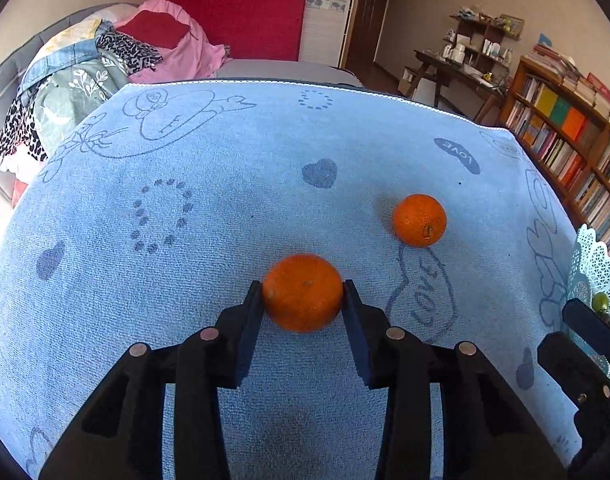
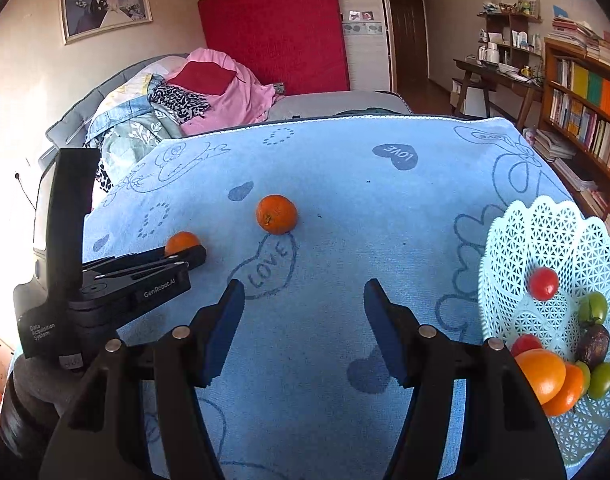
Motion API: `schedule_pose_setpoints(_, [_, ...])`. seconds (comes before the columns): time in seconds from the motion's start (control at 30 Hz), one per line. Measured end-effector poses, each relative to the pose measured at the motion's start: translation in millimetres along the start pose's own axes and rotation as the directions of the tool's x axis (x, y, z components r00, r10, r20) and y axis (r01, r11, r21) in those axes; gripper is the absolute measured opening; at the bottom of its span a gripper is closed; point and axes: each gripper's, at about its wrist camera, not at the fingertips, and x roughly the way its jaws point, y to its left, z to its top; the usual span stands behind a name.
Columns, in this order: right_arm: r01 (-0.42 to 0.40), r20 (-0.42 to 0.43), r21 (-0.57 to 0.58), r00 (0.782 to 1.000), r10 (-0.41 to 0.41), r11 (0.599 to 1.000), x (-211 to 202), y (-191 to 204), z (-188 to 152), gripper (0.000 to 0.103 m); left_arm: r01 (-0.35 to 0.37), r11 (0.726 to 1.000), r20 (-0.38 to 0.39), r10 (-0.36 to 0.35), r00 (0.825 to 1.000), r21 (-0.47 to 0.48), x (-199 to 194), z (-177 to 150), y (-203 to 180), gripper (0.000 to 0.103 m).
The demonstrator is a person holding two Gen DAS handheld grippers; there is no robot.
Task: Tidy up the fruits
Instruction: 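Grasp the larger orange on the towel with the left tool, then grasp the smaller orange with the right tool while the left tool holds its orange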
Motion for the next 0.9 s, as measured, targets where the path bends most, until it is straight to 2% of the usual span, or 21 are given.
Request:
schedule_pose_setpoints(0.27, [-0.084,-0.125,0.126,0.987,0.100,0.989,70.5,-10.5,23.3,0.064,-0.024,0.999,0.011,0.024,1.000,-0.033,-2.0,0.1,6.5,0.040])
schedule_pose_setpoints(0.43, [-0.086,-0.119,0.127,0.988,0.101,0.988,88.7,-7.6,37.7,0.064,-0.045,0.998,0.021,0.046,0.999,-0.035,-2.1,-1.3,6.1,0.040])
schedule_pose_setpoints(0.6, [-0.141,-0.119,0.180,0.979,0.164,0.973,102.7,-9.4,45.6,0.064,-0.044,0.998,0.023,0.045,0.999,-0.045,-2.0,-1.4,7.6,0.040])
schedule_pose_setpoints(0.9, [-0.099,-0.122,0.104,0.986,0.111,0.990,118.4,4.6,57.3,0.064,-0.050,0.997,0.026,0.052,0.998,-0.059,-3.0,-1.4,9.0,0.040])
